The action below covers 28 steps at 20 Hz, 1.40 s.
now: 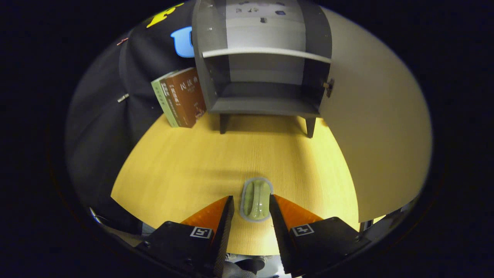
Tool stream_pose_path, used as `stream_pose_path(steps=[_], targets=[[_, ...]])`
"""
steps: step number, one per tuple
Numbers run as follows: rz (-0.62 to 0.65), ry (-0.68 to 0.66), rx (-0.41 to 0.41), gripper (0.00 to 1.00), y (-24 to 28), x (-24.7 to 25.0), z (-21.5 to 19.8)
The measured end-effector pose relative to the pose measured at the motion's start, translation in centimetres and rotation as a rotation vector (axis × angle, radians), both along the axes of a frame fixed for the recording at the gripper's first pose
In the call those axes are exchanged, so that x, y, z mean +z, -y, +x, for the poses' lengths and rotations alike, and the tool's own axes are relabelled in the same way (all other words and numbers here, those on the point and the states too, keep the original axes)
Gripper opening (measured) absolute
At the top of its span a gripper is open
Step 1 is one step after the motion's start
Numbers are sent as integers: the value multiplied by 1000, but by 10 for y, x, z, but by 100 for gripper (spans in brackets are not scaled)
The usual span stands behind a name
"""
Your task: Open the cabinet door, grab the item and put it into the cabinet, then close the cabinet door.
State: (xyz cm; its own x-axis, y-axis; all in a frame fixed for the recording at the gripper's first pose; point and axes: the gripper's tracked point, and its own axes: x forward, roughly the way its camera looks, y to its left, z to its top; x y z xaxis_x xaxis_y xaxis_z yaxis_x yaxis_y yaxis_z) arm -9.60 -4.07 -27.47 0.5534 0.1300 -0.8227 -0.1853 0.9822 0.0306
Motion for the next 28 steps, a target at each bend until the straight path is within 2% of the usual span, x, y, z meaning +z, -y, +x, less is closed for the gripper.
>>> stream_pose_path(steps=[2, 6, 9, 14, 16, 17, 19, 21, 22, 25, 28], targets=[[-40, -60, 4, 59, 2, -15, -6], [-100, -213, 78, 58, 15, -38, -26], [-112, -242, 109, 58, 21, -32, -29], [-62, -256, 78, 58, 15, -34, -17], [-73, -256, 82, 47, 16, -36, -16], [-75, -262, 84, 47, 17, -36, -15], [-79, -282, 84, 24, 19, -36, -16], [-81, -274, 85, 24, 19, -40, -11], [-81, -280, 99, 11, 20, -33, -16], [-68, -263, 115, 11, 20, -22, -19], [-56, -186, 98, 10, 23, 19, -7]])
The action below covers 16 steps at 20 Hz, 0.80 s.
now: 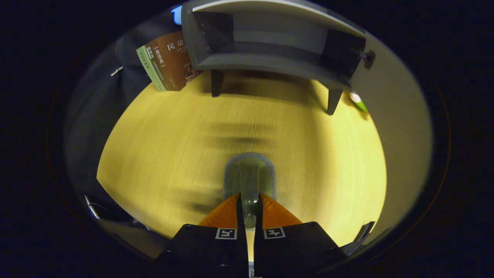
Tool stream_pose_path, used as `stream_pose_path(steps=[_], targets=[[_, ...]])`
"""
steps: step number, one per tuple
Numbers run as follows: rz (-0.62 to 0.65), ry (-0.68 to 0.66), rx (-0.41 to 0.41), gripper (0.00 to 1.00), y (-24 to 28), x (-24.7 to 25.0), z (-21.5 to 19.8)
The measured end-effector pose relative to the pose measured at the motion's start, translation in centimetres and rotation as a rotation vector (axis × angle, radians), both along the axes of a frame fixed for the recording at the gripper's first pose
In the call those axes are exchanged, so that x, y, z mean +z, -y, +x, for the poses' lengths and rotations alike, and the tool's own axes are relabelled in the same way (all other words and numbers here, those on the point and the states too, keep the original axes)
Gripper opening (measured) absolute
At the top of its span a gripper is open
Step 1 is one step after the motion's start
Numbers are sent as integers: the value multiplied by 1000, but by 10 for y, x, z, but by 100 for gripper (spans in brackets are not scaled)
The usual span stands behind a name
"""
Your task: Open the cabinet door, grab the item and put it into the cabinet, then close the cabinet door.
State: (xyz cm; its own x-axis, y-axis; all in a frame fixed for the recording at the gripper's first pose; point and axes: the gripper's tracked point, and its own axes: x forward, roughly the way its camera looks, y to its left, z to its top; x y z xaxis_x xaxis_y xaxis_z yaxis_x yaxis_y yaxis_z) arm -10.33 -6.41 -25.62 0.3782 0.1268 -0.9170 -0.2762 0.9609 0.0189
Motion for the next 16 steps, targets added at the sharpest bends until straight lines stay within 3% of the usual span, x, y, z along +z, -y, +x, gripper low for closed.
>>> stream_pose_path(steps=[9, 16], targets=[[116, 240, -56, 10, -2, 132, 56], [203, 478, -58, 10, -15, 246, 154]])
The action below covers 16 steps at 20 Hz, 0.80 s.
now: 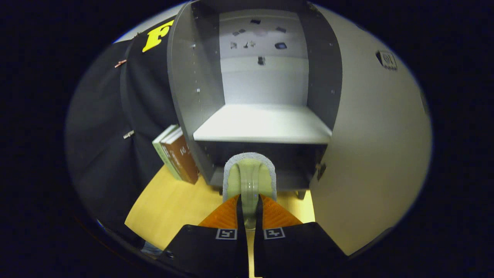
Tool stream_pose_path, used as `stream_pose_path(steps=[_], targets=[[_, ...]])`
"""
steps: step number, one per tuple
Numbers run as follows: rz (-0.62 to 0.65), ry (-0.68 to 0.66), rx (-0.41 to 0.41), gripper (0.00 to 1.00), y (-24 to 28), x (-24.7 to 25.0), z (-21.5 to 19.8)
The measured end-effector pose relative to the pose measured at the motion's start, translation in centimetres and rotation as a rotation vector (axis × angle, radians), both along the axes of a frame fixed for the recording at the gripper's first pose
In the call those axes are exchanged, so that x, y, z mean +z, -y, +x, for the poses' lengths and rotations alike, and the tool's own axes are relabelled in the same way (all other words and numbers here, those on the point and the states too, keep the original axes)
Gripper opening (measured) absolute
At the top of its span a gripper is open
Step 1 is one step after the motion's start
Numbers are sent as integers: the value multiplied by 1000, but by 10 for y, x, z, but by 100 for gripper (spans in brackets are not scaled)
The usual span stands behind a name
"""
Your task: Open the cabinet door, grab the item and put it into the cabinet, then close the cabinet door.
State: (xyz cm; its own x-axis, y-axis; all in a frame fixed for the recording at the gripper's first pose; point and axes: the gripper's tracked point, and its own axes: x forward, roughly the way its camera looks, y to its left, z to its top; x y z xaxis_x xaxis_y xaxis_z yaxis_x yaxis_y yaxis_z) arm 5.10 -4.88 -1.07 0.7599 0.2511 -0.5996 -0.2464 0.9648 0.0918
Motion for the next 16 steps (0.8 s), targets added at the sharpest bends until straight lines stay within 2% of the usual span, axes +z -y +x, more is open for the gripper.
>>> stream_pose_path(steps=[5, 8, 12, 16], targets=[[23, 115, -17, 10, -10, 42, 79], [61, 131, -57, 11, -18, 48, 130], [39, 98, -92, 11, -22, 28, 182], [37, 74, -120, 11, -19, 11, 207]])
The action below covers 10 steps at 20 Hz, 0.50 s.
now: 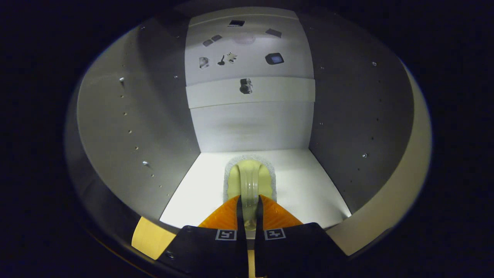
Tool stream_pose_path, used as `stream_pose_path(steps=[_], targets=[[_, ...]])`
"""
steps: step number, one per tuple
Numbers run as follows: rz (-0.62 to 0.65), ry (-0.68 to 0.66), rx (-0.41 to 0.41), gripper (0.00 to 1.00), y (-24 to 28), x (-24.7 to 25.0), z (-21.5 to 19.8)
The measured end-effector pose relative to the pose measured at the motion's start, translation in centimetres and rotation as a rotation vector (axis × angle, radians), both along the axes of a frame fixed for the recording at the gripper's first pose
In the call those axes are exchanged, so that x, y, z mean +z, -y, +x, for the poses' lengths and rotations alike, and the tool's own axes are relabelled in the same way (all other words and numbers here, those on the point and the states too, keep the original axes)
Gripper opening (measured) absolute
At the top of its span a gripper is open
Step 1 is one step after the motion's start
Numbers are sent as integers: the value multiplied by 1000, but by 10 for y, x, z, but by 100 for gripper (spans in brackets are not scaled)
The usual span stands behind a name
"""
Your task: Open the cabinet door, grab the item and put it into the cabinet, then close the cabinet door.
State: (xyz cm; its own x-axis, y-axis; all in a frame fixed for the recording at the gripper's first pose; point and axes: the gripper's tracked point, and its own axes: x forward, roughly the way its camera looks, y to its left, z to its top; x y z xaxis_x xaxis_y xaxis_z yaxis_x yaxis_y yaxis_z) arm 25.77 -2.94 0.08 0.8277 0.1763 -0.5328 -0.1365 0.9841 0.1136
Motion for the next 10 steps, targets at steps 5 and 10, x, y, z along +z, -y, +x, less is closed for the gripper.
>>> stream_pose_path(steps=[5, 10], targets=[[51, 16, -13, 16, -3, -2, 20], [54, 40, -5, 26, -8, -10, 34]])
